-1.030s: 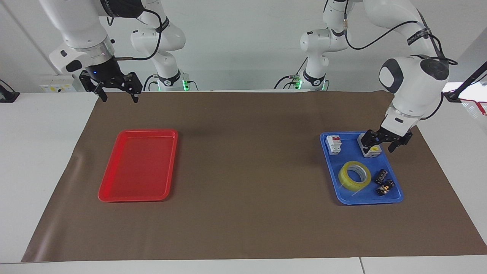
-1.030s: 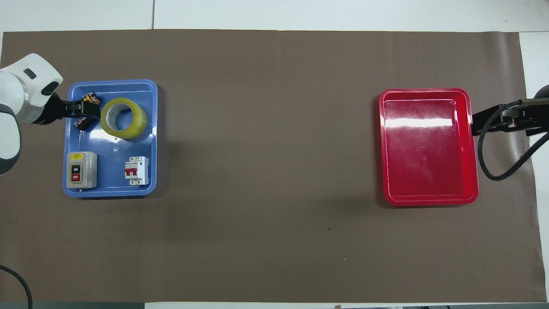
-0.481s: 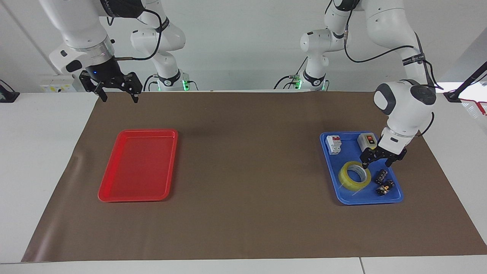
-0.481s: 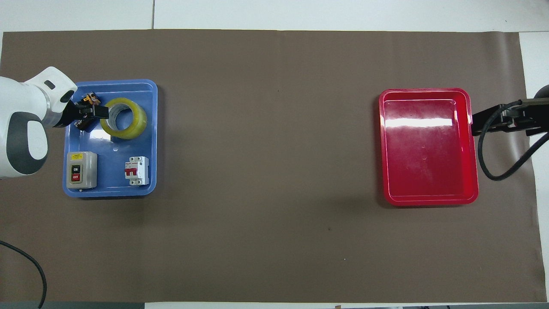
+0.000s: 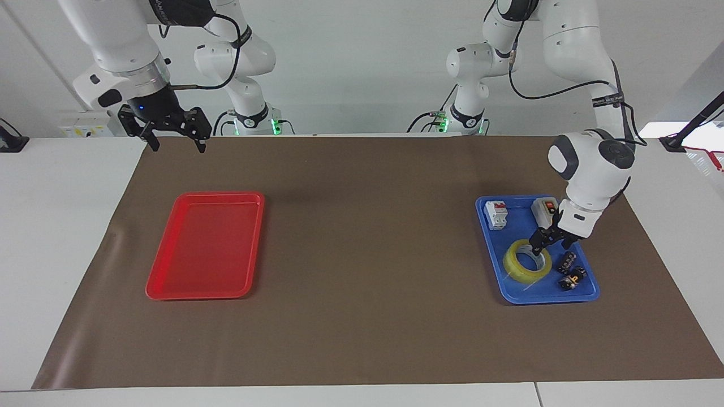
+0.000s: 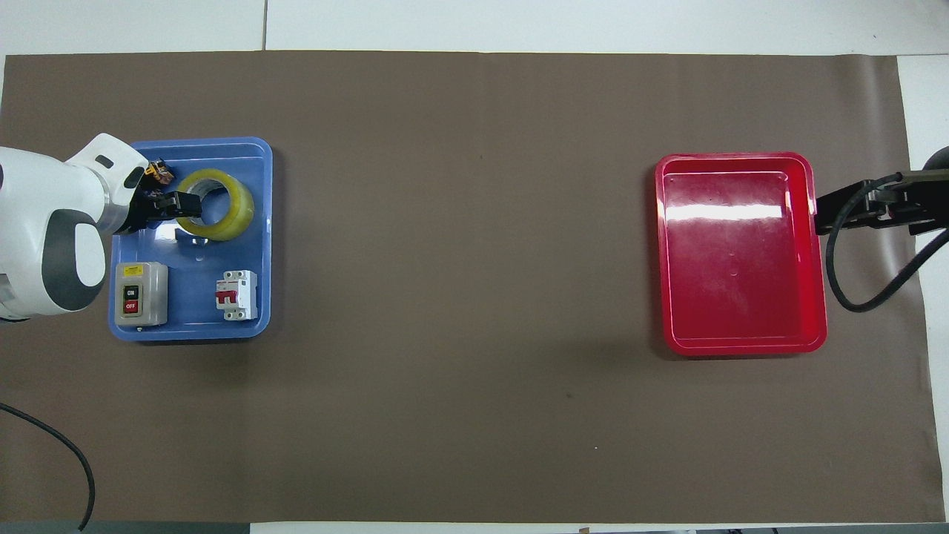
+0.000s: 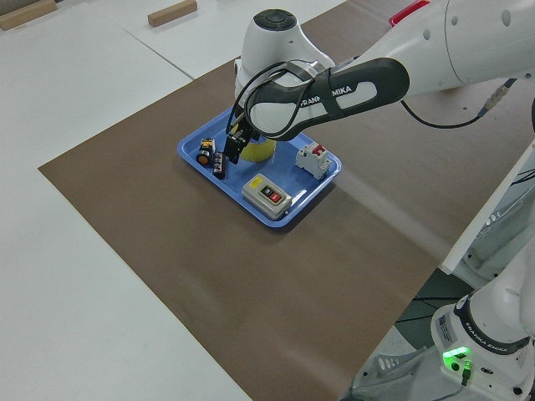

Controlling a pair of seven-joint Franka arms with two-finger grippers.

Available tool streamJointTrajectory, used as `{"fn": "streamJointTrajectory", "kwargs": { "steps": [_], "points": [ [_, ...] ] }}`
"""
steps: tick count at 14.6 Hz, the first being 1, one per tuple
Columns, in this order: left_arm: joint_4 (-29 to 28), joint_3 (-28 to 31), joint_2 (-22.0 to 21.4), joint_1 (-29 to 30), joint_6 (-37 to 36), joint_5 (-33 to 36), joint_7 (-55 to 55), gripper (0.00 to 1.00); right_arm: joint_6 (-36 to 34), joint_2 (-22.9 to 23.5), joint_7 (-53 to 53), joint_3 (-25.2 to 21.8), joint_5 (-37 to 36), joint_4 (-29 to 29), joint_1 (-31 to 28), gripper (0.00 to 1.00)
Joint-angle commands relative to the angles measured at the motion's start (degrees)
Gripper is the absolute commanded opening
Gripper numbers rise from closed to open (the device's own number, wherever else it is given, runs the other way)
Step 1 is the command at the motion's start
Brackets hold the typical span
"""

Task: Place and move tape with both arms
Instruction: 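Lower the left gripper onto the yellow tape roll and grasp it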

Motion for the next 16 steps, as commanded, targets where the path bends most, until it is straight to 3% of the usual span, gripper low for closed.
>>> {"fn": "streamJointTrajectory", "kwargs": {
  "steps": [1, 4, 6, 8, 9, 13, 16],
  "points": [
    [-2.0, 0.1, -1.2, -0.1, 1.8, 1.1, -1.5, 0.93, 0.1, 0.4, 0.1, 0.4, 0.1, 0.7, -0.3, 1.00],
    [-2.0, 0.1, -0.7, -1.0, 2.0, 1.1, -3.6, 0.85, 0.1, 0.4, 0.1, 0.4, 0.1, 0.8, -0.3, 1.00],
    [-2.0, 0.1, -0.5, -1.3, 3.4, 1.1, -6.0, 0.69, 0.1, 0.4, 0.0, 0.4, 0.1, 0.8, -0.3, 1.00],
    [-2.0, 0.1, -0.5, -1.3, 3.6, 1.1, -8.0, 0.17, 0.1, 0.4, -0.1, 0.4, 0.1, 0.8, -0.5, 1.00],
    [-2.0, 0.1, -0.5, -1.3, 3.5, 1.1, -8.4, 0.00, 0.0, 0.4, 0.0, 0.3, 0.2, 0.8, -0.3, 1.00],
    [-1.5, 0.1, -1.2, -1.3, 2.6, 1.1, -8.0, 0.00, 0.1, 0.4, 0.0, 0.4, 0.1, 0.7, -0.4, 1.00],
    [2.2, 0.1, -4.4, -1.3, -6.0, 1.1, -8.1, 0.00, 0.1, 0.4, 0.0, 0.4, 0.2, 0.7, -0.3, 1.00]
  ]
}}
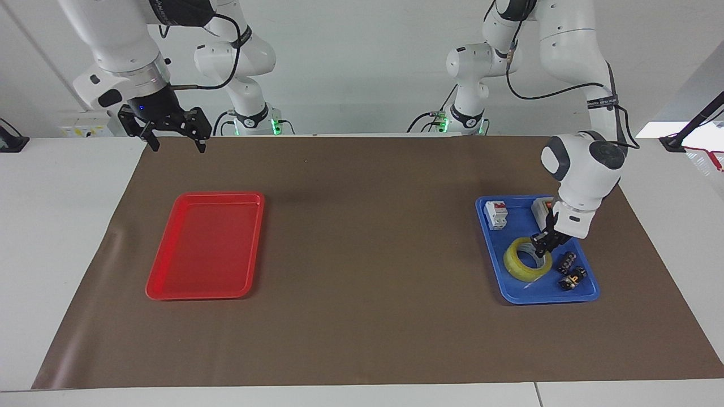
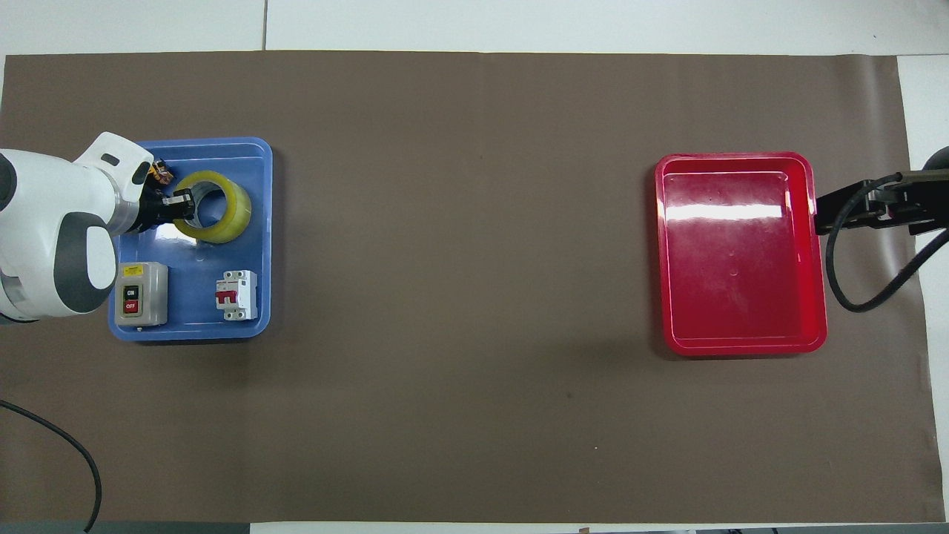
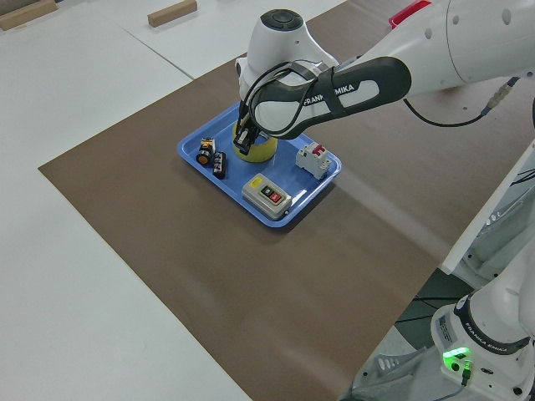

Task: Place and move tape with both arms
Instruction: 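Lower the left gripper onto the yellow tape roll and grasp it, then lift the tape with the left gripper and set it mid-table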

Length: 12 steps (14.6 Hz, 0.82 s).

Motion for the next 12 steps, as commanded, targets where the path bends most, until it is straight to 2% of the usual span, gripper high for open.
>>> {"fn": "streamJointTrajectory", "kwargs": {
  "steps": [1, 4, 8, 12],
  "points": [
    [4.2, 0.3, -4.5, -0.4, -10.5, 1.1, -1.5, 0.00, 0.0, 0.4, 0.0, 0.3, 0.3, 0.7, -0.4, 1.00],
    [9.0, -0.2, -5.9, -2.9, -19.9, 1.6, -3.0, 0.00, 0.0, 0.4, -0.2, 0.3, 0.4, 0.7, -0.4, 1.00],
    [9.6, -0.2, -6.2, -12.1, -19.5, 3.6, -16.4, 0.00, 0.0, 0.4, 0.0, 0.3, 0.4, 0.7, -0.4, 1.00],
    [9.3, -0.3, -5.8, -24.6, -18.3, 6.7, -33.4, 0.00, -0.4, 0.2, -0.1, 0.3, 0.9, 0.0, -0.9, 1.00]
  ]
}}
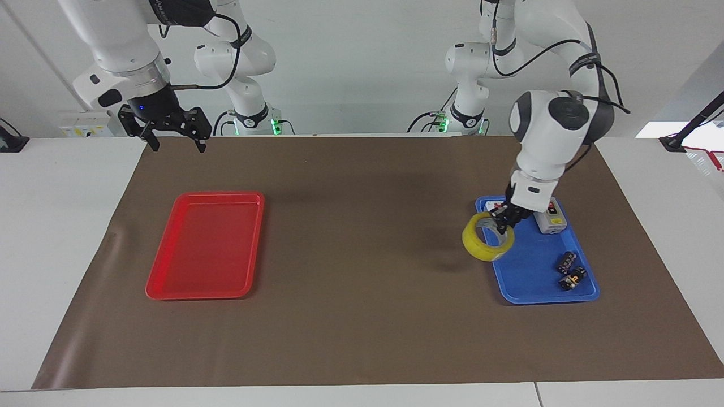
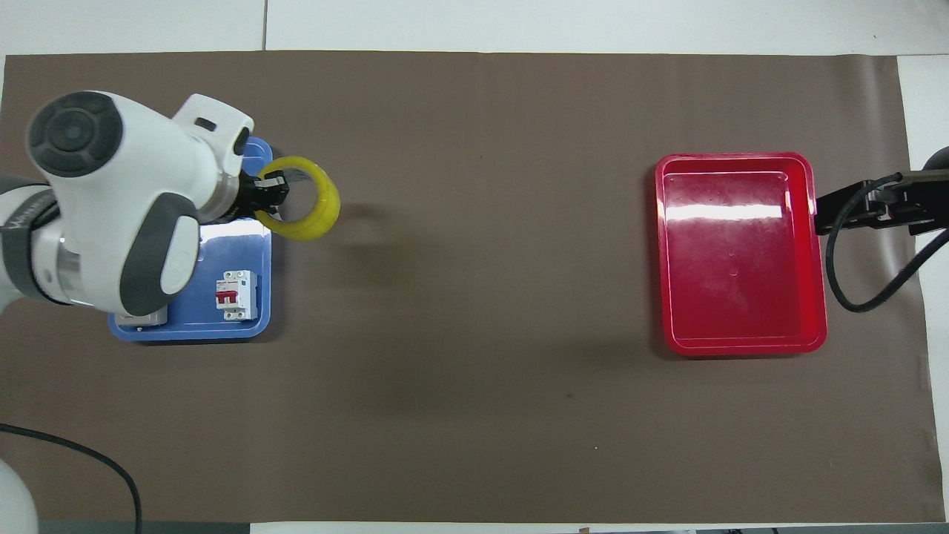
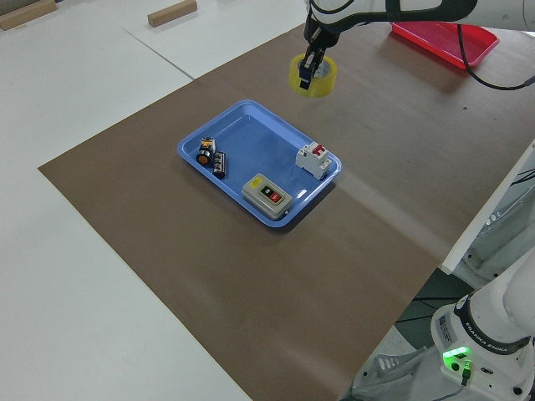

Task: Place and move tape with both arms
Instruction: 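Lift the tape with the left gripper and set it mid-table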

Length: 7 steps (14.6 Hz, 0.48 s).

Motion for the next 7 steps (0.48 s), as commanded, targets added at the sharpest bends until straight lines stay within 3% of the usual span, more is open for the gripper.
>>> {"fn": "streamJointTrajectory", "kwargs": {
  "steps": [1, 7],
  "points": [
    [0.6, 0.7, 0.6, -8.1, 1.7, 4.3, -12.1, 0.00, -0.4, 0.1, -0.2, 0.3, 0.9, -0.1, -0.9, 1.00],
    [3.4, 0.7, 5.6, -19.4, 4.7, 9.6, -27.9, 0.00, -0.1, -0.1, -7.0, -0.3, 0.8, -0.5, -1.6, 1.00]
  ]
}}
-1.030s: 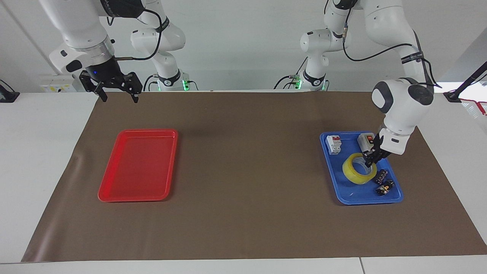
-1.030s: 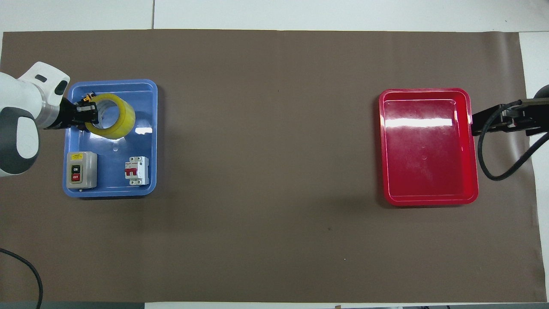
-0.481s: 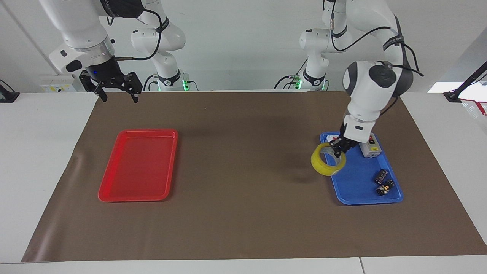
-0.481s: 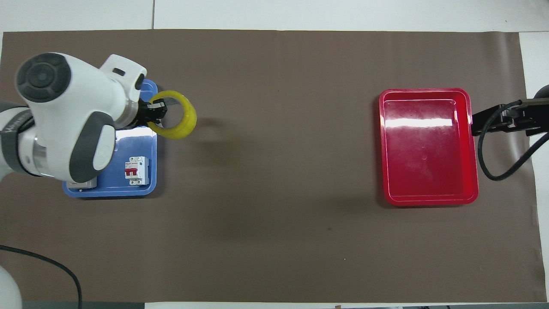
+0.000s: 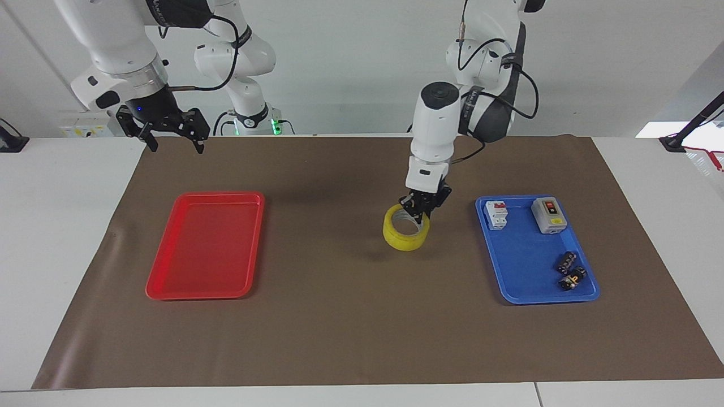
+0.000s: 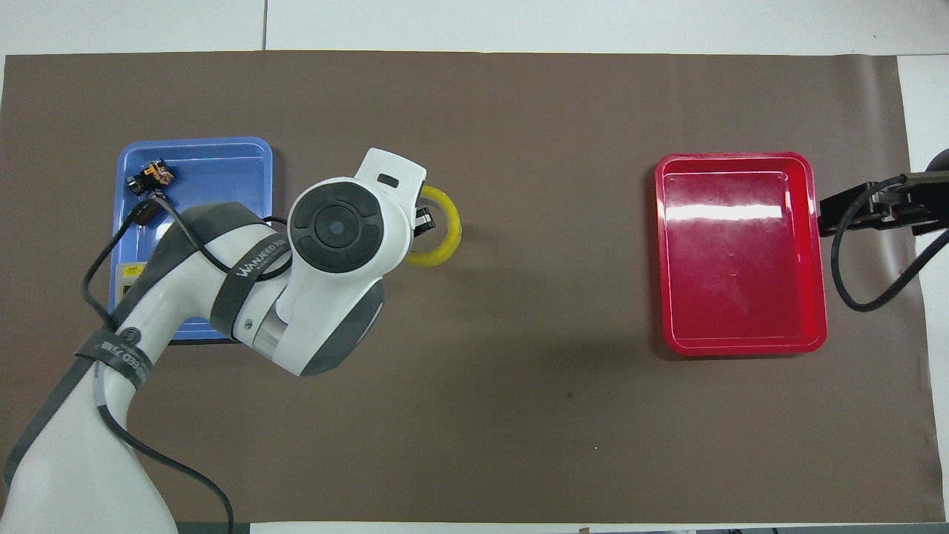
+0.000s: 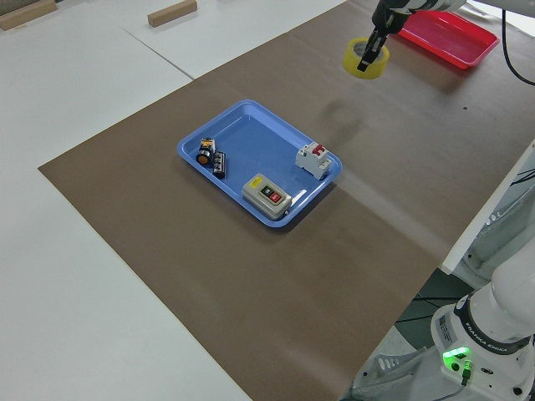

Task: Place and move tape with both arms
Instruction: 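Lift the tape with the left gripper and set it mid-table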

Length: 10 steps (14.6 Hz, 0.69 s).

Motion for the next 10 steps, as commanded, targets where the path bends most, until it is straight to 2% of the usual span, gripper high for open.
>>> {"fn": "streamJointTrajectory", "kwargs": {
  "steps": [1, 4, 10],
  "points": [
    [4.3, 0.9, 4.6, -3.9, 0.5, 3.9, -6.6, 0.00, 0.0, -0.2, -4.1, 0.0, 0.8, -0.3, -1.6, 1.00],
    [7.5, 1.0, 10.1, -6.6, 0.6, 4.0, -8.7, 0.00, 0.0, -0.2, -4.0, 0.0, 0.8, -0.4, -1.6, 1.00],
    [4.8, 0.8, 11.6, -8.1, 1.8, 4.1, -8.6, 0.00, 0.1, -0.2, -4.0, 0.0, 0.8, -0.4, -1.6, 1.00]
  ]
}}
